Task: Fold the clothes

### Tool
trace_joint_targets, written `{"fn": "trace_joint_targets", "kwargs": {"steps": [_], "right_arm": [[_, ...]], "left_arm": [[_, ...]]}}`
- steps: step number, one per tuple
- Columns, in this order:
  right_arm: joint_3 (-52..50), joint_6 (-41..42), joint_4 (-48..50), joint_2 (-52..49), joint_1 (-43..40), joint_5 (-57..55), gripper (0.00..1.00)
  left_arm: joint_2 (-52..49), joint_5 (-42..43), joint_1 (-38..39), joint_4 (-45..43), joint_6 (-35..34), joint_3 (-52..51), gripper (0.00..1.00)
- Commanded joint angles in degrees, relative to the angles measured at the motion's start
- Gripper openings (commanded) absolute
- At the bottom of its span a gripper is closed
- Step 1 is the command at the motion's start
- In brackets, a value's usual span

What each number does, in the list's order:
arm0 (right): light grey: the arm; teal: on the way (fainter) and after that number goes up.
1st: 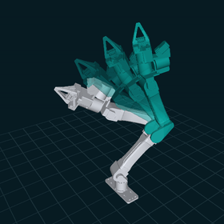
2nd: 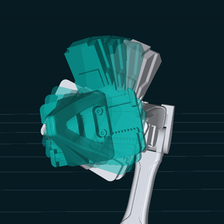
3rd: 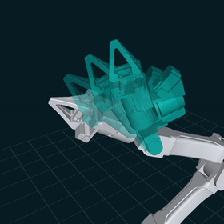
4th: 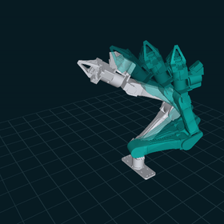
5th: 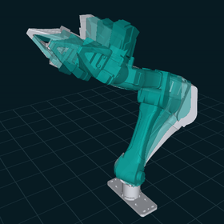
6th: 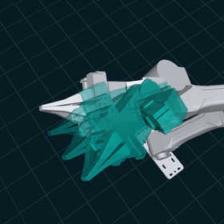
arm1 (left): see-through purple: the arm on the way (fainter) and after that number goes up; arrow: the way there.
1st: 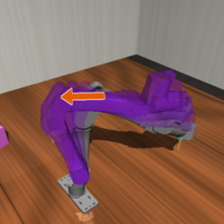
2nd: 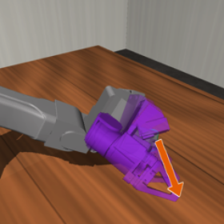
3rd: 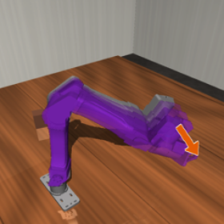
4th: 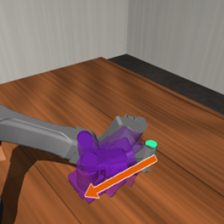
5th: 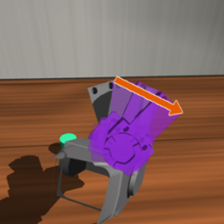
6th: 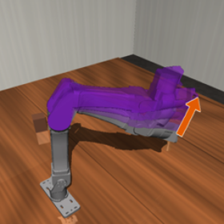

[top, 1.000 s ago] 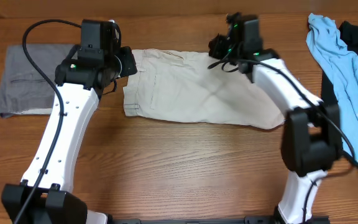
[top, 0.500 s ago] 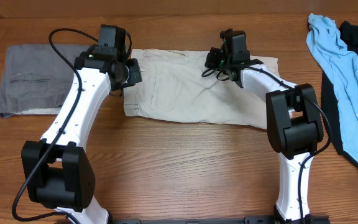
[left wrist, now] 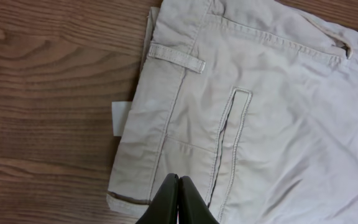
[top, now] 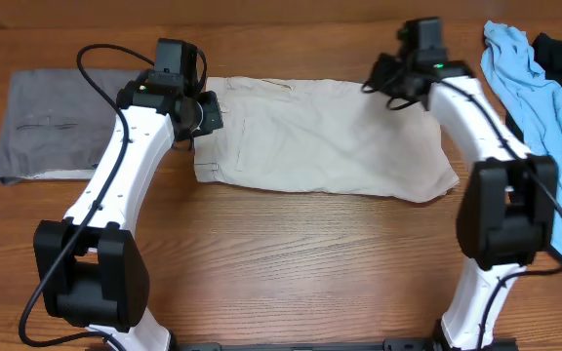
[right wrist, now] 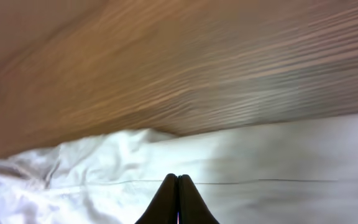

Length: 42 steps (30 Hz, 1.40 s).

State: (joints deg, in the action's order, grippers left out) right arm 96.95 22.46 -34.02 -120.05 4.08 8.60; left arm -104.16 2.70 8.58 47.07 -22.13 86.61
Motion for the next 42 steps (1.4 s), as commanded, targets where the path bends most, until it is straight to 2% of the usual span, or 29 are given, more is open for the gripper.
{"fn": "trace_joint_targets", "kwargs": {"steps": [1, 12, 19, 22, 23, 24, 25, 27, 28, 31, 32, 34, 37, 38, 39, 42], "right_arm": [[-0.26, -0.44, -1.2, 0.02, -2.91, -3.48, 0.04], [-3.13, -0.42, 2.14, -6.82, -5.27, -3.43, 0.04], [-2.05, -1.53, 0.22, -6.43, -5.4, -3.39, 0.04], [-0.24, -4.13, -2.58, -3.56, -6.08, -3.45, 0.04], [0.48, -4.87, -3.76, -2.23, -6.21, -3.45, 0.04], [1.05, -4.96, -4.96, -0.94, -6.36, -3.48, 0.05], [1.55, -4.94, -6.16, 0.37, -6.51, -3.45, 0.11], [2.27, -4.92, -8.85, 3.02, -6.78, -3.45, 0.3], [2.47, -4.92, -10.47, 4.52, -6.91, -3.45, 0.33], [2.47, -4.94, -15.15, 8.09, -7.23, -3.45, 0.4], [2.47, -4.92, -16.65, 8.85, -7.34, -3.43, 0.49], [2.47, -4.92, -19.98, 9.88, -7.39, -3.43, 0.73], [2.45, -4.9, -23.69, 10.12, -7.37, -3.39, 0.79], [2.45, -4.9, -25.35, 10.1, -7.37, -3.39, 0.95], [2.45, -4.9, -26.01, 10.1, -7.37, -3.39, 1.0], [2.45, -4.9, -28.83, 10.1, -7.37, -3.41, 1.0]], "left_arm": [[-0.2, -0.72, -0.26, -0.11, 0.46, -0.13, 0.04], [-0.57, -1.25, -0.26, 0.52, 0.48, -0.15, 0.08], [-0.55, -3.26, -1.75, 1.33, 3.48, -0.11, 0.05], [-0.57, 0.24, -3.93, 2.23, 4.11, -0.11, 0.14], [-0.57, 2.21, -4.92, 2.47, 5.49, -0.11, 0.18], [-0.57, 4.17, -5.73, 2.75, 7.19, -0.11, 0.28], [-0.57, 6.51, -6.62, 3.1, 9.51, -0.11, 0.38], [-0.63, 9.49, -7.82, 3.65, 12.61, -0.13, 0.49], [-0.72, 10.47, -8.46, 4.0, 13.73, -0.13, 0.53], [-1.4, 11.19, -9.22, 4.72, 15.43, -0.15, 0.61], [-1.84, 11.89, -9.22, 4.81, 16.0, -0.15, 0.63], [-3.34, 14.12, -9.22, 4.81, 16.37, -0.15, 0.7], [-6.51, 15.82, -8.98, 4.46, 16.35, -0.15, 0.74], [-8.72, 15.8, -8.68, 4.0, 16.15, -0.15, 0.74], [-9.62, 15.8, -8.55, 3.78, 15.69, -0.15, 0.74], [-13.07, 14.78, -7.8, 1.62, 12.5, -0.15, 0.75]]}}
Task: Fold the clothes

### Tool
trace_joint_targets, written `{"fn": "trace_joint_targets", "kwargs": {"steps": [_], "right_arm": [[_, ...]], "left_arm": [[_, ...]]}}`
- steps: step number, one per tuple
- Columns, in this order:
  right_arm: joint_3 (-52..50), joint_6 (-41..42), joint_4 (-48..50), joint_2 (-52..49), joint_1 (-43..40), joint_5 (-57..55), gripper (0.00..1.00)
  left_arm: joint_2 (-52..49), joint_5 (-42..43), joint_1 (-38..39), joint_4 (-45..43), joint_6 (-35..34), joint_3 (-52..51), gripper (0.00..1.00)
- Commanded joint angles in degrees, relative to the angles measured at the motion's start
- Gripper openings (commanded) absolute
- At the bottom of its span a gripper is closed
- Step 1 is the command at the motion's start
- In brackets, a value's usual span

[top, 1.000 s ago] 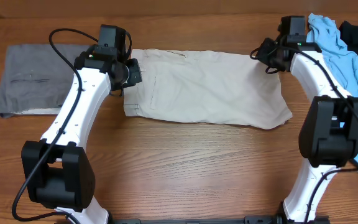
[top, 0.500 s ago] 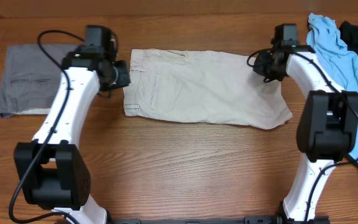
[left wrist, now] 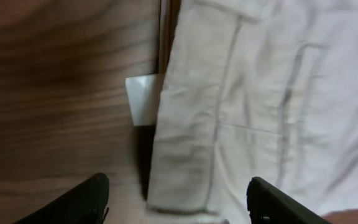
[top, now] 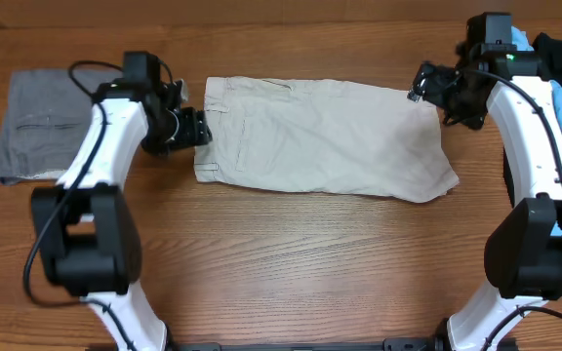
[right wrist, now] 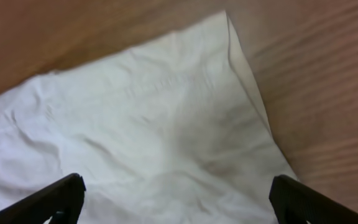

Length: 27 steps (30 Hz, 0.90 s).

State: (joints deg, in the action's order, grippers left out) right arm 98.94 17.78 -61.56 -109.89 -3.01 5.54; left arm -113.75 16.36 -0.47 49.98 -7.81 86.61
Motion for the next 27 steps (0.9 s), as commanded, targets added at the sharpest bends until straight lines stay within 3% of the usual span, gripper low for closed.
{"fn": "trace_joint_targets", "kwargs": {"steps": [1, 7, 13, 19, 22, 24, 27], "right_arm": [[0.46, -0.22, -2.19, -0.09, -0.28, -0.35, 1.0], [0.44, -0.22, -3.23, -0.11, -0.28, -0.37, 1.0], [0.44, -0.22, -3.23, -0.11, -0.28, -0.35, 1.0], [0.44, -0.22, -3.26, -0.11, -0.28, -0.35, 1.0], [0.44, -0.22, -3.26, -0.11, -0.28, -0.37, 1.0], [0.44, -0.22, -3.23, -0.11, -0.28, -0.37, 1.0], [0.44, -0.22, -3.26, -0.11, -0.28, -0.37, 1.0]], "left_arm": [[-4.33, 0.83, 1.4, -2.4, -2.25, -0.15, 0.75], [-7.69, 0.7, 2.64, -8.68, -2.91, -0.15, 0.77], [-10.69, -1.9, 4.42, -9.14, -2.91, -0.15, 0.76], [-12.37, -1.97, 5.57, -8.85, -2.93, -0.15, 0.64], [-12.37, -2.67, 5.6, -7.76, -2.91, -0.15, 0.52], [-12.37, -3.78, 5.6, -7.06, -2.91, -0.15, 0.4], [-12.37, -4.52, 5.6, -6.49, -2.91, -0.13, 0.11]]}}
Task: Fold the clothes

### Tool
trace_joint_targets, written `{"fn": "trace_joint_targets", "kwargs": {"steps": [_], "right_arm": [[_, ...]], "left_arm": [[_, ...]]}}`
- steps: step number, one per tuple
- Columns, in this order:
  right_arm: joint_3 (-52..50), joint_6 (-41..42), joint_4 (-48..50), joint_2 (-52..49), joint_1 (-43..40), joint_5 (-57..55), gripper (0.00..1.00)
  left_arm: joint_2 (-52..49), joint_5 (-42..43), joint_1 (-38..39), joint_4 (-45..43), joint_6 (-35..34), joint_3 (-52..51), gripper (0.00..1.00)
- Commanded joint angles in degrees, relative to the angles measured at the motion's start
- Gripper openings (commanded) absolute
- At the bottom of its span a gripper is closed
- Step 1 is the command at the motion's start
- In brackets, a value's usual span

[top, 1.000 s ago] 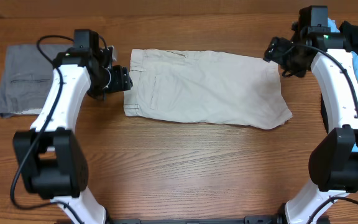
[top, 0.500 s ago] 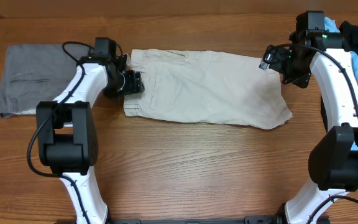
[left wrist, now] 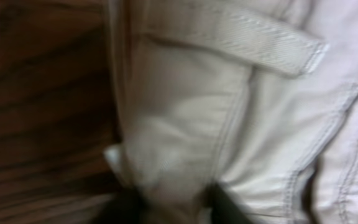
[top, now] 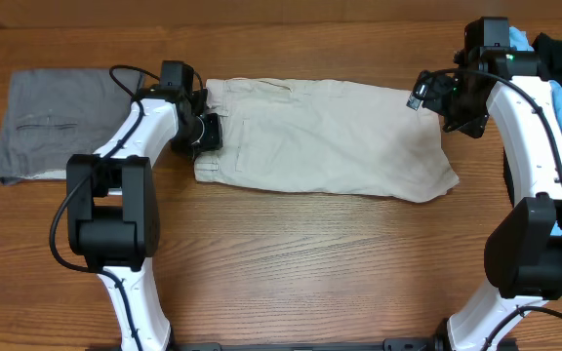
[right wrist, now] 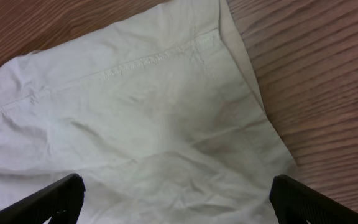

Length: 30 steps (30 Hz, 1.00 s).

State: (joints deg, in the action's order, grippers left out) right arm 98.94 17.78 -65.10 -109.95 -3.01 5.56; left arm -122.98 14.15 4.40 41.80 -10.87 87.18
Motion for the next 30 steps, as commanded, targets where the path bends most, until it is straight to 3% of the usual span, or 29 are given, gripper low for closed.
{"fn": "trace_joint_targets", "kwargs": {"steps": [1, 9, 11, 12, 14, 15, 17, 20, 26, 30], "right_arm": [[0.44, -0.22, 0.28, -0.04, -0.28, -0.39, 1.0], [0.44, -0.22, 0.28, -0.04, -0.28, -0.39, 1.0], [0.44, -0.22, 0.28, -0.04, -0.28, -0.39, 1.0], [0.44, -0.22, 0.28, -0.04, -0.28, -0.37, 1.0], [0.44, -0.22, 0.28, -0.04, -0.28, -0.39, 1.0], [0.44, -0.22, 0.28, -0.04, -0.28, -0.39, 1.0], [0.44, -0.22, 0.28, -0.04, -0.28, -0.39, 1.0], [0.44, -0.22, 0.28, -0.04, -0.28, -0.39, 1.0], [0.44, -0.22, 0.28, -0.04, -0.28, -0.39, 1.0], [0.44, -0.22, 0.28, -0.04, -0.28, -0.37, 1.0]], "left_arm": [[-3.15, -2.29, 0.72, 1.92, 0.15, -0.7, 0.06], [-2.99, -2.58, 0.72, 2.75, 0.39, -0.55, 0.04], [-2.95, -2.58, 0.72, 2.75, 0.39, -0.2, 0.09], [-2.95, -2.6, 0.72, 2.73, 0.39, -0.04, 0.17], [-2.95, -3.48, 0.7, 2.47, 0.37, 0.0, 0.54], [-2.95, -4.55, 0.7, 2.49, 0.37, 0.0, 0.66], [-2.95, -7.08, 0.7, 2.8, 0.37, 0.0, 0.74], [-2.97, -10.29, 0.72, 3.41, 0.37, -0.02, 0.75], [-3.02, -9.68, 1.01, 3.82, -1.11, -0.39, 0.69], [-3.06, -9.66, 1.18, 2.8, -1.6, -1.05, 0.7]]}}
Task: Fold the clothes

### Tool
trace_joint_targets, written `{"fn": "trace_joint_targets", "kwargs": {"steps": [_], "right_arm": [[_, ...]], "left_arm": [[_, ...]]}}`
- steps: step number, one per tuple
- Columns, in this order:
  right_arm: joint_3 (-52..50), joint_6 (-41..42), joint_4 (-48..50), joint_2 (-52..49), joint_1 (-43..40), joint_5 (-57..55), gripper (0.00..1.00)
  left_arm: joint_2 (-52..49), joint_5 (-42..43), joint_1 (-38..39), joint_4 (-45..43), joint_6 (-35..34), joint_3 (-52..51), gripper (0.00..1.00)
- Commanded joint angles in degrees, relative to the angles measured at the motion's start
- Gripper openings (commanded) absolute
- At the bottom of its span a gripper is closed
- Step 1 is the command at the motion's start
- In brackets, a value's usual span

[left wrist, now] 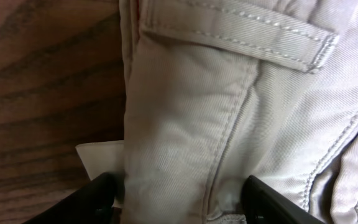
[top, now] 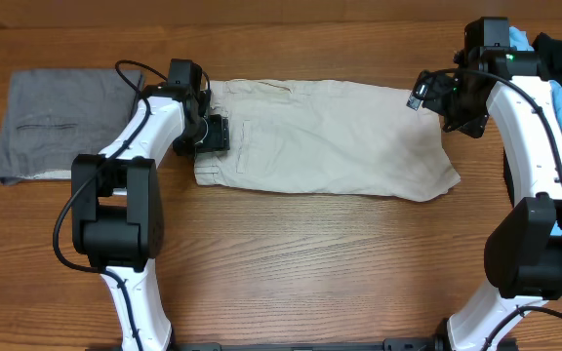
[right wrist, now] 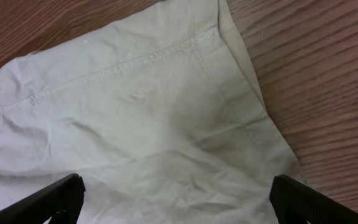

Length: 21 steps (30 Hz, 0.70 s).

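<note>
Beige pants (top: 330, 136) lie flat across the middle of the table, waist to the left. My left gripper (top: 211, 135) is low at the waist end. In the left wrist view it (left wrist: 179, 202) is open, with the waistband edge between its fingers, a belt loop (left wrist: 241, 31) above them and a white tag (left wrist: 101, 158) sticking out beside it. My right gripper (top: 435, 97) hovers over the far right hem corner. In the right wrist view it (right wrist: 179, 205) is open wide over the cloth and holds nothing.
A folded grey garment (top: 52, 122) lies at the table's left end. A light blue garment (top: 540, 88) and a black one are heaped at the right edge, just beyond my right arm.
My left gripper has shifted slightly right onto the waistband, and its fingers stand wider apart around the edge. The right arm and the pants have not moved.
Both grippers were shut over the pants, left at the waist end, right at the far edge. Then both were open, left just off the waist edge, right over the right hem corner. Then the left was down at the waistband, where it stays.
</note>
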State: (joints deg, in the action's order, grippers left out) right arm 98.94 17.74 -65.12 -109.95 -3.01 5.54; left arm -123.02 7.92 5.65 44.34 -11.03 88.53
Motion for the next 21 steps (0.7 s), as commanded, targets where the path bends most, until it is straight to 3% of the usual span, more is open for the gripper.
{"fn": "trace_joint_targets", "kwargs": {"steps": [1, 7, 13, 21], "right_arm": [[0.44, -0.17, 0.31, -0.04, -0.28, -0.37, 1.0], [0.44, -0.17, 0.31, -0.04, -0.28, -0.37, 1.0], [0.44, -0.17, 0.33, -0.04, -0.28, -0.35, 1.0], [0.44, -0.17, 0.31, -0.04, -0.28, -0.35, 1.0]], "left_arm": [[-3.08, -3.34, 0.04, -0.28, -1.44, -2.54, 0.72], [-3.26, 0.7, 1.18, -2.43, -1.44, -2.56, 0.73], [-3.32, -1.29, 2.05, -2.69, -1.88, -2.71, 0.74], [-3.37, -0.87, 2.32, -5.31, -2.95, -4.59, 0.6]]}}
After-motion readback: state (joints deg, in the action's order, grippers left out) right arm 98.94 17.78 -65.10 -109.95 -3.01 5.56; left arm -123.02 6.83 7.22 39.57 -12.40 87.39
